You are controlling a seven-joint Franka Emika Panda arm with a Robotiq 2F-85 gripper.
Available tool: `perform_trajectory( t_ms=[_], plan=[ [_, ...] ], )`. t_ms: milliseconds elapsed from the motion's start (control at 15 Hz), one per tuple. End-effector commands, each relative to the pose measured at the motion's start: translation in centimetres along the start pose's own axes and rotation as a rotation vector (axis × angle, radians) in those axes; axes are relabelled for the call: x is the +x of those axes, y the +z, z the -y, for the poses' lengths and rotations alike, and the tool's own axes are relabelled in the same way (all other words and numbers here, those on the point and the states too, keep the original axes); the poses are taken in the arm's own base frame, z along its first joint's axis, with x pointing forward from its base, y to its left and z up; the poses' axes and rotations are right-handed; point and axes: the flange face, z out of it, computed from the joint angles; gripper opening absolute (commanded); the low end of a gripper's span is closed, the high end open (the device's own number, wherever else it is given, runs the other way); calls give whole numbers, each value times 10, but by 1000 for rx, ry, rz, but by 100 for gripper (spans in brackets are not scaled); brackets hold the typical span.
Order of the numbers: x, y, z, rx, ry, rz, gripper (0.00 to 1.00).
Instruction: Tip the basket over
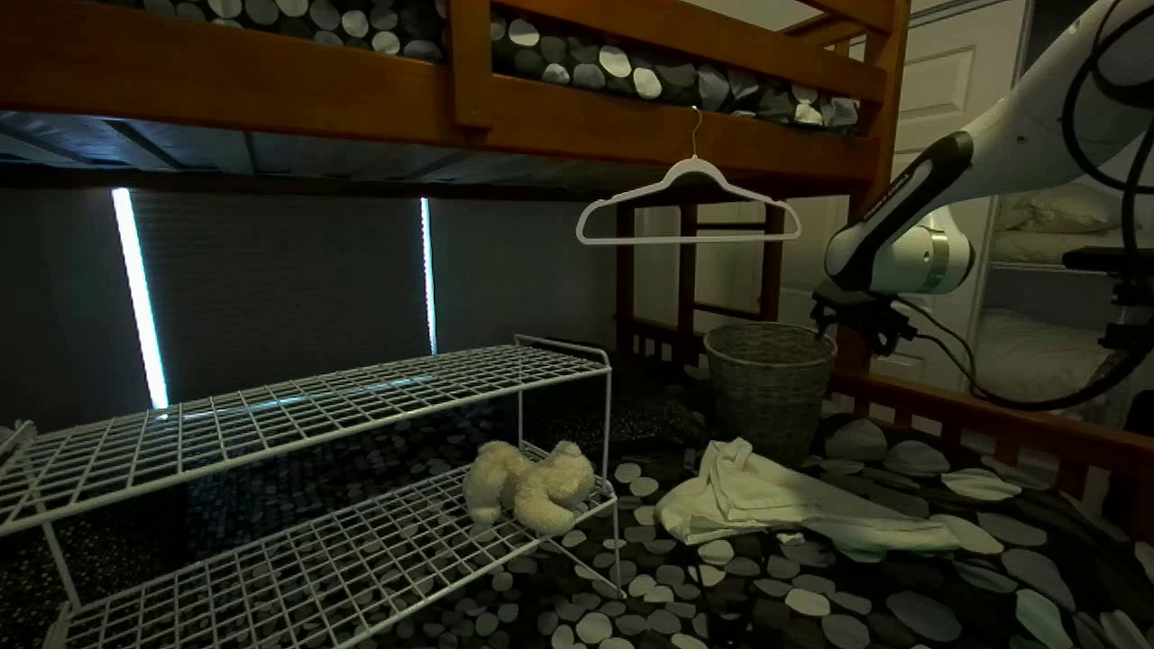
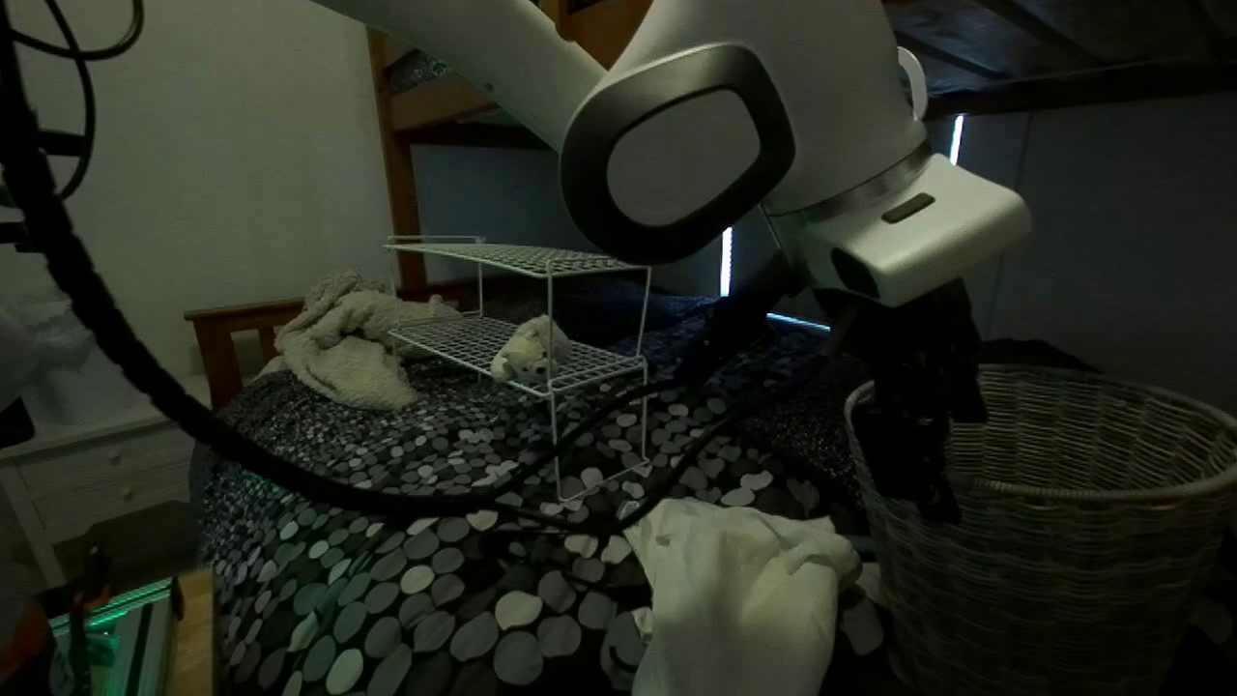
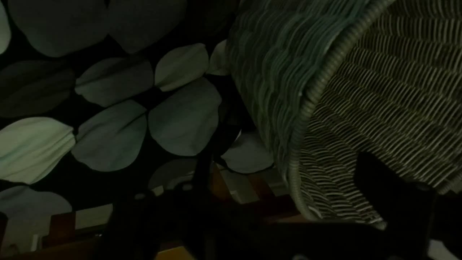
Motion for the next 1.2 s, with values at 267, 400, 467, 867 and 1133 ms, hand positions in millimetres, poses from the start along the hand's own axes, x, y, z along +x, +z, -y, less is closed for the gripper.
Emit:
perform_trajectory(
  t_ms=[267, 400, 467, 867, 1133],
  plan=[
    [-19, 40, 4, 9, -4, 82, 100],
    [-27, 47, 1, -15, -18, 118, 100],
    [-30, 49, -1, -29, -23, 135, 100],
    [-40, 52, -15, -148, -23, 263, 100],
    [-46, 54, -28, -225, -23, 353, 100]
  ],
)
